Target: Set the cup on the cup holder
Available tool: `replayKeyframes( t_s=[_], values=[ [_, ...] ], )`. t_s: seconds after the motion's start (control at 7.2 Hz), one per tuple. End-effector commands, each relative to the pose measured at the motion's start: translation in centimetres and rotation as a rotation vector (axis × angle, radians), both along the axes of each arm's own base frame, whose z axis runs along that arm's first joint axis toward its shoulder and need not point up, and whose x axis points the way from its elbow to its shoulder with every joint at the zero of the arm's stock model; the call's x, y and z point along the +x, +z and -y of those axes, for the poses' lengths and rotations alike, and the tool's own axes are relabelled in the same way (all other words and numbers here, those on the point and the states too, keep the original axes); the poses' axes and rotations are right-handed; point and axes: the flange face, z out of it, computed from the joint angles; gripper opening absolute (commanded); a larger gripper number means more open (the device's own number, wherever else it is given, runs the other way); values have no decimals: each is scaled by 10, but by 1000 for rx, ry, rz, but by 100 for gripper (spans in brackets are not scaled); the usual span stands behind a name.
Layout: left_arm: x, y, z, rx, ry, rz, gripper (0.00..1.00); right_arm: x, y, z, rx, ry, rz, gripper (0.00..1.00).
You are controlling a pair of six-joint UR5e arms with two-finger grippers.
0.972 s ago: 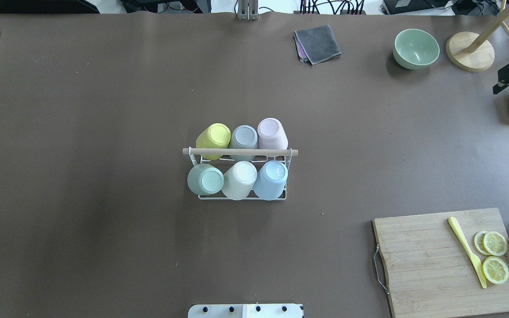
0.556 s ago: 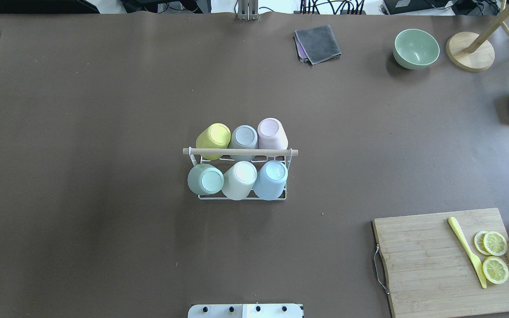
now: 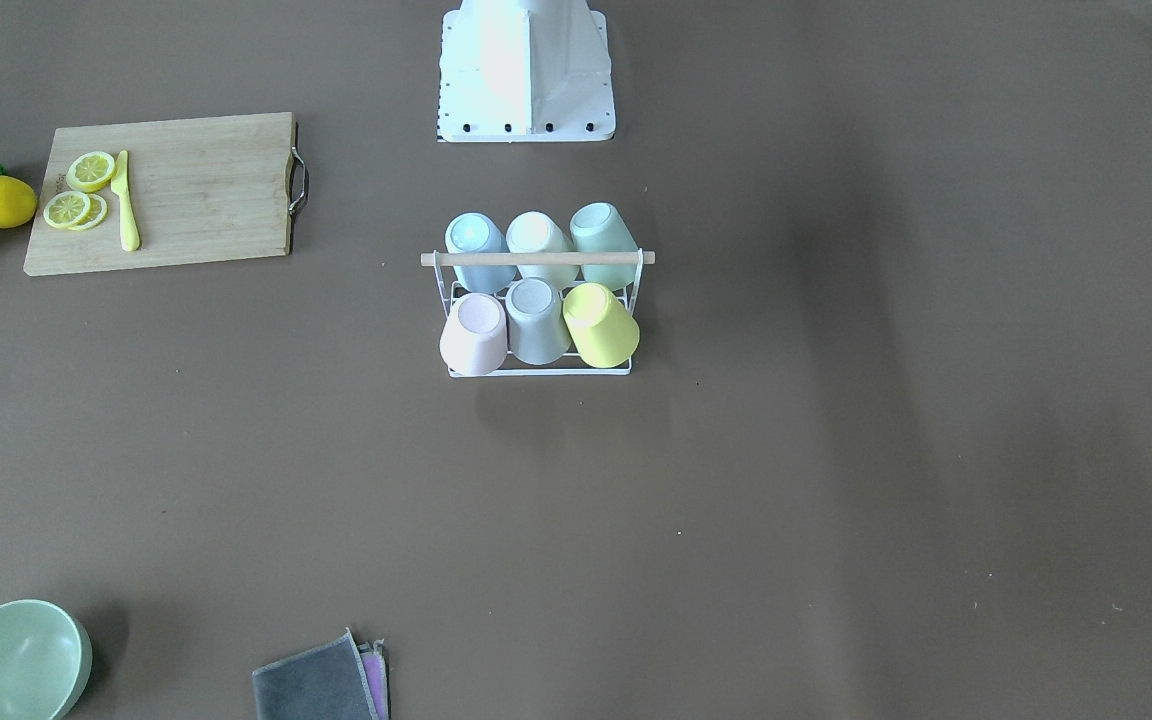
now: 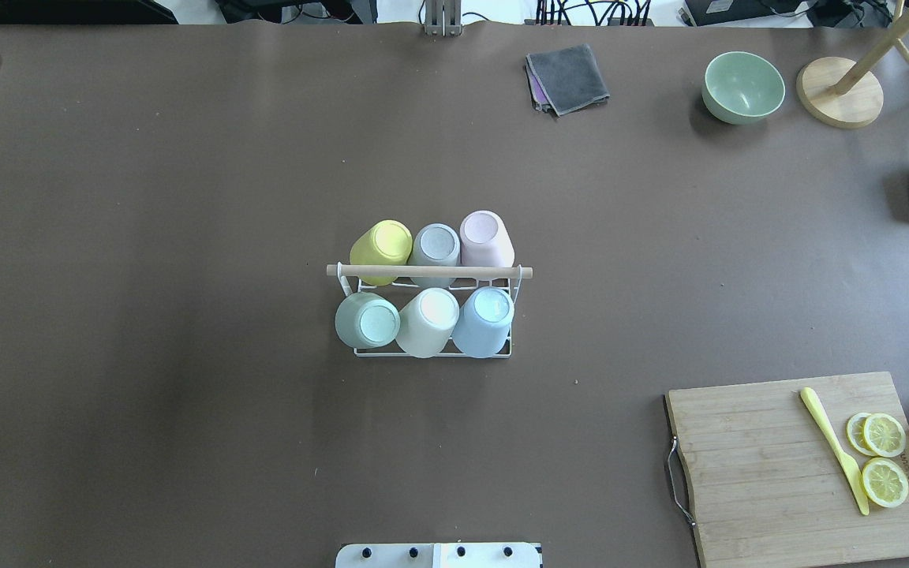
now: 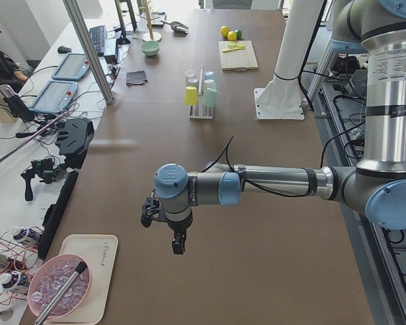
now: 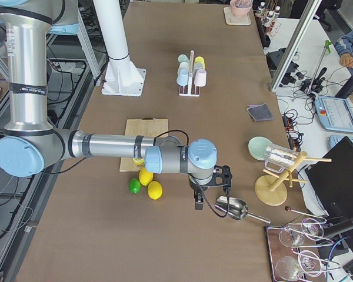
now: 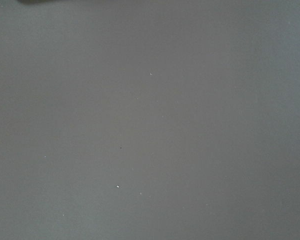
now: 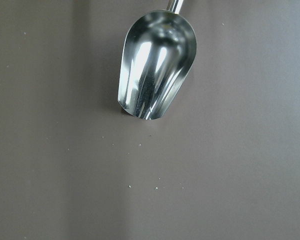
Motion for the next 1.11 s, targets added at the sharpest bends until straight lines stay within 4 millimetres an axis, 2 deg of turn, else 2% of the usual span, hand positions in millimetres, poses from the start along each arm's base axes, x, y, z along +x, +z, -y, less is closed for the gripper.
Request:
replayKeyframes(
  t_s=[0.0,0.14,0.28,0.42,0.56,0.69,0.97],
  values=[
    [0,-1,0,2,1,0,98,42,21,-37,-22,76,15,100],
    [1,-2,1,5,2,0,98,46,45,-46,-57,78,-16,100],
    [1,-4,2,8,2,0,98,47,43,-44,-50,73,-34,100],
    [0,-3,1,6,0,0,98,40,46,-32,-48,36,-114,100],
    [0,-2,0,3,0,0,98,40,37,-23,-29,32,-140,100],
    [0,-2,0,3,0,0,98,34,31,-16,-49,50,-85,100],
    [0,-2,0,4,1,0,98,4,5,6,-133,132,-23,100]
  ],
)
